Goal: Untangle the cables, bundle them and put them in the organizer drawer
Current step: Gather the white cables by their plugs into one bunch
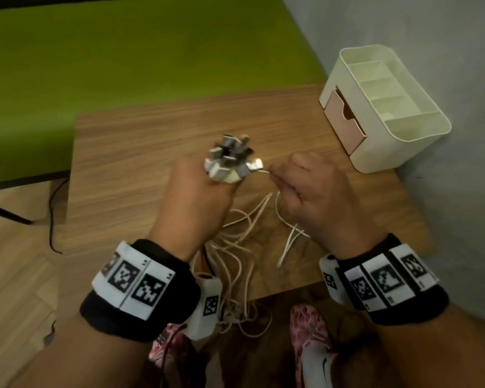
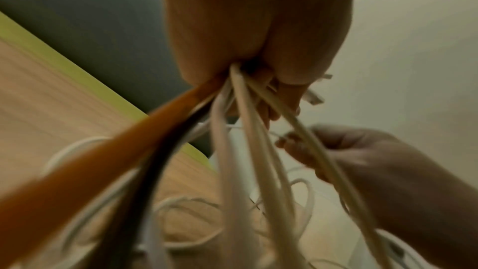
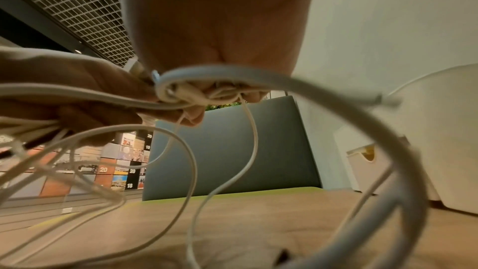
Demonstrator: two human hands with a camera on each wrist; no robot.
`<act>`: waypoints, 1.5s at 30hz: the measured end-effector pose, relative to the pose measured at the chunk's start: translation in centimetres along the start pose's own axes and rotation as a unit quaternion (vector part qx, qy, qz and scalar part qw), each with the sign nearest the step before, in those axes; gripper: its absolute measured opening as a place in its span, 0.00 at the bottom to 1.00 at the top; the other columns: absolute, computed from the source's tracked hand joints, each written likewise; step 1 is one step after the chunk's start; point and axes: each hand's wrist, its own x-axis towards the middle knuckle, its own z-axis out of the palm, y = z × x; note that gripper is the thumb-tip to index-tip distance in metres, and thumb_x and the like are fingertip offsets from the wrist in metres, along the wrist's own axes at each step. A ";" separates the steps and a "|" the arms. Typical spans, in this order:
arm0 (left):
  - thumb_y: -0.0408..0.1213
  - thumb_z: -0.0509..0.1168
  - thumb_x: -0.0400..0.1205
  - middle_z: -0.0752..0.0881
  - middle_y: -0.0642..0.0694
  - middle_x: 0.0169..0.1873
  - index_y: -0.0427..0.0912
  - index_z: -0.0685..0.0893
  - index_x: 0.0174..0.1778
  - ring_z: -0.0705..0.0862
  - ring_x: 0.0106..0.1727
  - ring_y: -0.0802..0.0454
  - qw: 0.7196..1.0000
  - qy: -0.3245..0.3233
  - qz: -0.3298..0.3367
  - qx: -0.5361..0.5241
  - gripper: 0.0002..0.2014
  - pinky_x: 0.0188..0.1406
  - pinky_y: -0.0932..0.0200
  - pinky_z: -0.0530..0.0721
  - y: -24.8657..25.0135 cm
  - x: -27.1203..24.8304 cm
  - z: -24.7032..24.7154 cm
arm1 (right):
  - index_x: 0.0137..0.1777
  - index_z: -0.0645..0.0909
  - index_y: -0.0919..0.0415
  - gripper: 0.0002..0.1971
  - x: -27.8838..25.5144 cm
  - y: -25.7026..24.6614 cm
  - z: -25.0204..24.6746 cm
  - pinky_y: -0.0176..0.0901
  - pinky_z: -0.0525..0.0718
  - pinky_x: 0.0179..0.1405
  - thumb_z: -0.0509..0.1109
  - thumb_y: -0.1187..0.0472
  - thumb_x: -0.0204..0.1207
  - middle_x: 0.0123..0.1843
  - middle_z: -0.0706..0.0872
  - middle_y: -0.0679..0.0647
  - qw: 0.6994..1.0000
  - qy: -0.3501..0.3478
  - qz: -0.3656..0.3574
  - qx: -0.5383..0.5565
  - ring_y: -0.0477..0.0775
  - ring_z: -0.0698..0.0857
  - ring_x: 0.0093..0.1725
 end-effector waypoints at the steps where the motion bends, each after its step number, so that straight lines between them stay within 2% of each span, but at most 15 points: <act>1: 0.36 0.72 0.80 0.90 0.53 0.41 0.44 0.89 0.47 0.84 0.39 0.64 0.999 -0.037 0.007 0.020 0.03 0.38 0.62 0.79 -0.2 -0.1 0.6 | 0.50 0.86 0.66 0.08 0.1 -0.5 0.0 0.49 0.73 0.34 0.67 0.67 0.77 0.37 0.79 0.56 1.000 -0.001 -0.015 -0.001 0.58 0.76 0.36; 6: 0.32 0.71 0.78 0.87 0.52 0.29 0.41 0.87 0.37 0.83 0.31 0.58 0.998 -0.059 0.038 0.008 0.04 0.30 0.55 0.78 -0.3 0.1 0.6 | 0.52 0.85 0.65 0.12 0.3 -0.8 -0.2 0.50 0.72 0.37 0.61 0.61 0.80 0.39 0.78 0.54 1.000 -0.017 0.004 -0.007 0.55 0.74 0.39; 8: 0.33 0.70 0.77 0.82 0.54 0.24 0.41 0.86 0.37 0.77 0.24 0.57 0.993 -0.016 0.015 -0.118 0.04 0.22 0.58 0.73 0.0 0.4 -0.4 | 0.49 0.84 0.60 0.11 0.1 0.3 0.1 0.53 0.74 0.42 0.62 0.55 0.82 0.42 0.77 0.51 0.996 -0.062 0.061 -0.026 0.55 0.76 0.42; 11: 0.32 0.67 0.76 0.69 0.54 0.20 0.45 0.85 0.36 0.62 0.20 0.59 0.944 0.058 -0.083 -0.313 0.05 0.18 0.66 0.59 -0.3 1.1 -2.3 | 0.49 0.82 0.53 0.09 -0.1 2.0 0.1 0.50 0.64 0.52 0.63 0.50 0.84 0.47 0.77 0.45 0.970 -0.150 0.172 -0.081 0.53 0.78 0.51; 15: 0.30 0.68 0.81 0.69 0.53 0.19 0.44 0.86 0.35 0.61 0.19 0.57 0.958 0.043 -0.111 -0.261 0.09 0.20 0.65 0.57 -0.7 1.1 -2.9 | 0.53 0.82 0.51 0.07 0.2 2.1 -0.9 0.55 0.75 0.62 0.67 0.51 0.82 0.49 0.78 0.42 0.972 -0.114 0.206 -0.002 0.48 0.79 0.53; 18: 0.32 0.70 0.81 0.72 0.54 0.19 0.38 0.87 0.38 0.63 0.19 0.57 0.971 -0.002 -0.105 -0.214 0.06 0.21 0.62 0.57 -0.4 0.8 -2.0 | 0.60 0.82 0.52 0.11 0.7 1.1 -1.9 0.47 0.81 0.55 0.70 0.54 0.79 0.51 0.78 0.43 0.974 -0.083 0.200 0.060 0.45 0.79 0.51; 21: 0.33 0.71 0.80 0.75 0.50 0.21 0.32 0.86 0.41 0.65 0.20 0.56 0.975 -0.024 -0.092 -0.200 0.07 0.21 0.61 0.59 -0.1 0.3 -1.4 | 0.65 0.81 0.51 0.17 0.8 -0.5 -3.3 0.33 0.75 0.45 0.72 0.55 0.77 0.53 0.78 0.44 0.981 -0.066 0.150 0.108 0.44 0.79 0.48; 24: 0.32 0.72 0.80 0.76 0.49 0.22 0.31 0.86 0.43 0.67 0.19 0.57 0.975 -0.044 -0.075 -0.205 0.06 0.20 0.63 0.62 0.8 -0.6 -1.2 | 0.69 0.80 0.51 0.20 0.6 -2.5 -4.1 0.27 0.73 0.41 0.71 0.52 0.77 0.53 0.78 0.41 0.980 -0.087 0.117 0.139 0.43 0.79 0.45; 29: 0.32 0.68 0.83 0.77 0.58 0.18 0.32 0.86 0.43 0.69 0.18 0.65 0.972 -0.071 -0.014 -0.223 0.07 0.19 0.67 0.66 3.0 -2.6 -1.4 | 0.48 0.88 0.57 0.05 -0.6 -4.5 -4.7 0.35 0.71 0.38 0.71 0.59 0.82 0.40 0.78 0.42 0.991 -0.043 0.050 0.113 0.38 0.75 0.38; 32: 0.38 0.66 0.85 0.77 0.62 0.17 0.37 0.87 0.54 0.74 0.19 0.64 0.979 -0.025 -0.009 -0.204 0.10 0.22 0.62 0.77 3.1 -3.1 -2.2 | 0.39 0.85 0.59 0.11 -2.2 -5.3 -6.0 0.39 0.73 0.35 0.70 0.56 0.82 0.36 0.77 0.45 0.991 -0.049 0.065 0.107 0.45 0.76 0.35; 35: 0.44 0.64 0.86 0.84 0.62 0.24 0.47 0.87 0.53 0.84 0.25 0.56 0.983 -0.016 -0.019 -0.180 0.08 0.25 0.62 0.81 2.9 -3.3 -3.5 | 0.35 0.80 0.54 0.14 -4.5 -6.7 -7.7 0.36 0.73 0.34 0.68 0.53 0.84 0.33 0.76 0.44 0.985 -0.089 0.089 0.120 0.47 0.78 0.34; 37: 0.46 0.64 0.85 0.89 0.58 0.35 0.47 0.85 0.49 0.88 0.31 0.50 0.981 -0.014 -0.029 -0.194 0.08 0.27 0.62 0.80 2.9 -3.7 -4.0 | 0.34 0.82 0.59 0.18 -6.3 -7.6 -8.7 0.45 0.79 0.35 0.67 0.50 0.83 0.33 0.79 0.48 0.973 -0.112 0.139 0.143 0.50 0.81 0.34; 40: 0.46 0.63 0.86 0.89 0.41 0.36 0.40 0.81 0.44 0.88 0.31 0.45 0.969 -0.053 -0.043 -0.237 0.12 0.29 0.54 0.83 3.6 -4.7 -4.4 | 0.39 0.86 0.56 0.22 -8.7 -8.5 -10.2 0.58 0.85 0.43 0.64 0.38 0.78 0.38 0.84 0.48 0.945 -0.175 0.233 0.147 0.49 0.85 0.38; 43: 0.45 0.63 0.87 0.79 0.48 0.22 0.41 0.77 0.38 0.80 0.21 0.47 0.965 -0.078 -0.031 -0.250 0.14 0.25 0.49 0.83 4.9 -5.7 -4.5 | 0.61 0.86 0.45 0.31 -10.1 -9.2 -11.9 0.48 0.83 0.56 0.61 0.28 0.67 0.52 0.83 0.37 0.930 -0.223 0.279 0.090 0.38 0.83 0.52; 45: 0.44 0.63 0.87 0.75 0.52 0.23 0.46 0.77 0.35 0.75 0.19 0.51 0.965 -0.085 -0.024 -0.247 0.14 0.23 0.49 0.84 5.9 -6.1 -4.4 | 0.72 0.80 0.42 0.38 -10.3 -9.8 -13.0 0.44 0.80 0.61 0.62 0.27 0.63 0.60 0.78 0.34 0.931 -0.204 0.289 0.089 0.35 0.79 0.61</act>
